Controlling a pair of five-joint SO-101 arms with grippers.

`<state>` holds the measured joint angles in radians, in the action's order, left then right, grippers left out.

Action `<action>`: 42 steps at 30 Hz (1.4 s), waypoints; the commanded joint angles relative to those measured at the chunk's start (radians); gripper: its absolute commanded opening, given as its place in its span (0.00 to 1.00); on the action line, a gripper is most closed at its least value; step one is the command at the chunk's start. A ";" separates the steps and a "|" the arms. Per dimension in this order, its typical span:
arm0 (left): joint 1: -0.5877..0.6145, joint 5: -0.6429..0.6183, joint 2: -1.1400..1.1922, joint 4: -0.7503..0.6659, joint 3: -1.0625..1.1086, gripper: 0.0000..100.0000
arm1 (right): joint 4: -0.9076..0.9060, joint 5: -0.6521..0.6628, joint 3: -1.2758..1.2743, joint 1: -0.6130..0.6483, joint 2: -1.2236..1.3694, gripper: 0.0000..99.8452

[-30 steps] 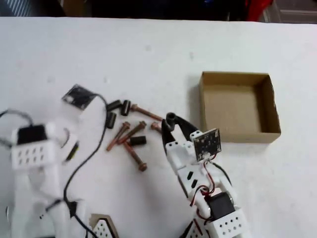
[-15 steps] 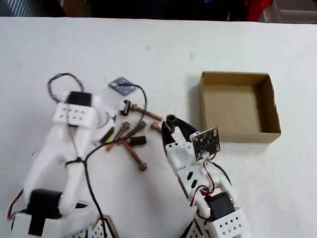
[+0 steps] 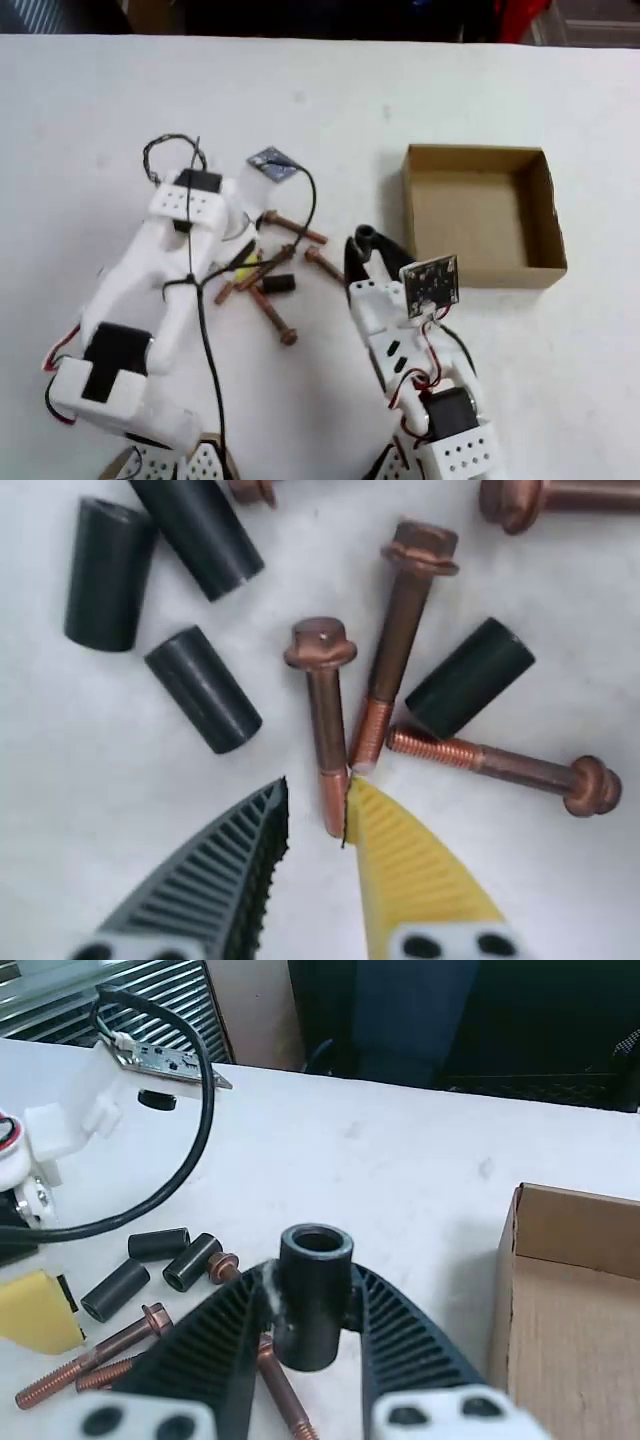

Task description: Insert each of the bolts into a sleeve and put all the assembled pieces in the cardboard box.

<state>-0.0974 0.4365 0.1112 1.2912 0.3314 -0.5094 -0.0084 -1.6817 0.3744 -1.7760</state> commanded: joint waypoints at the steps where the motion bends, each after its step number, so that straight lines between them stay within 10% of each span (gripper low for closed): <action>1: -0.010 0.031 0.031 -0.009 -0.086 0.13 | -0.002 -0.006 -0.009 -0.013 -0.019 0.02; 42: -0.039 -0.069 0.328 -0.121 -0.189 0.07 | -0.004 -0.006 -0.009 -0.013 -0.018 0.02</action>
<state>-0.1327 0.3767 0.4028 1.1684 0.1857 -0.5094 -0.0084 -1.6817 0.3744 -1.7760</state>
